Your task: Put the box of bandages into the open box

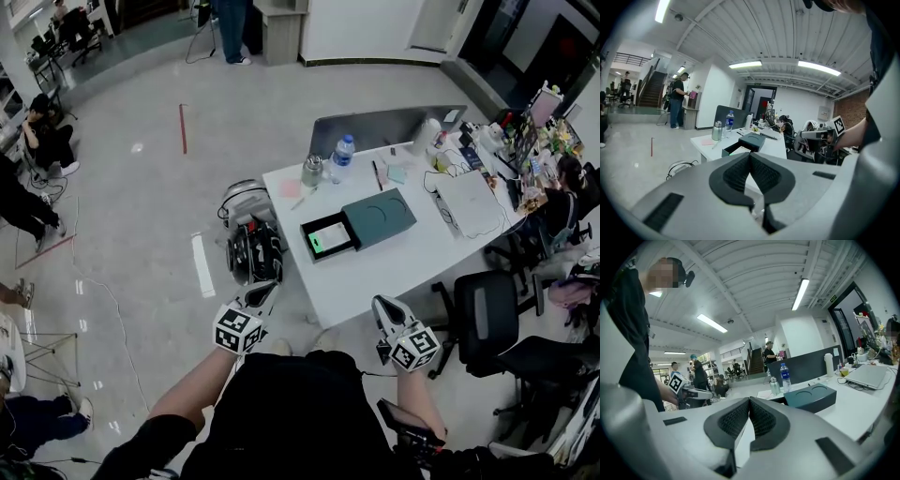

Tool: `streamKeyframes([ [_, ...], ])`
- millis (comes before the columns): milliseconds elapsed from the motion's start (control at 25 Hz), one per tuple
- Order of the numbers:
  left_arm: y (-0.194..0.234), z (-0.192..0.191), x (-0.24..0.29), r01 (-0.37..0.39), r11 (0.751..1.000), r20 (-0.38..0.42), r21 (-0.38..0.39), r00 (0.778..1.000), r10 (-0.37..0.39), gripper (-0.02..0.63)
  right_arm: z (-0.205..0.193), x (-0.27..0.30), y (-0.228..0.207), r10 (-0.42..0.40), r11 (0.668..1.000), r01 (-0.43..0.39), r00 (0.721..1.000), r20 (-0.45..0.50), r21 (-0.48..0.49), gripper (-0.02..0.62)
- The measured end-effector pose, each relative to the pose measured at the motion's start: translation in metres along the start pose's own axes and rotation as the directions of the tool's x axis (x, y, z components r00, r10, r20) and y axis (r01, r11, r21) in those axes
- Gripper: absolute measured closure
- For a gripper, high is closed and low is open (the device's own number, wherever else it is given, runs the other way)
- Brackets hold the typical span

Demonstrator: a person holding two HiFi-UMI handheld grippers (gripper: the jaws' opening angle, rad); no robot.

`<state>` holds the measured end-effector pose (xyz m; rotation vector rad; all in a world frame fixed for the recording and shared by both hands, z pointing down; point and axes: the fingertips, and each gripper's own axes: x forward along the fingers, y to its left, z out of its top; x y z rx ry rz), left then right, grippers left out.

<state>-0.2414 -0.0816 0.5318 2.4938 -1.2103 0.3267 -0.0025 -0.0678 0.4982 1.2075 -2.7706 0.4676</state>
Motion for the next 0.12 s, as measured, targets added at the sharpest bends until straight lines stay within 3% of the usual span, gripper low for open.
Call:
streamKeyframes([
  [120,-0.0034,-0.0011,0.0067,0.013,1.0,-0.001,0.0,1.0,-0.013,0.598,-0.0007,-0.0013,-0.0031,-0.007,1.0,0.007,1.0,0.001,0.002,0.569],
])
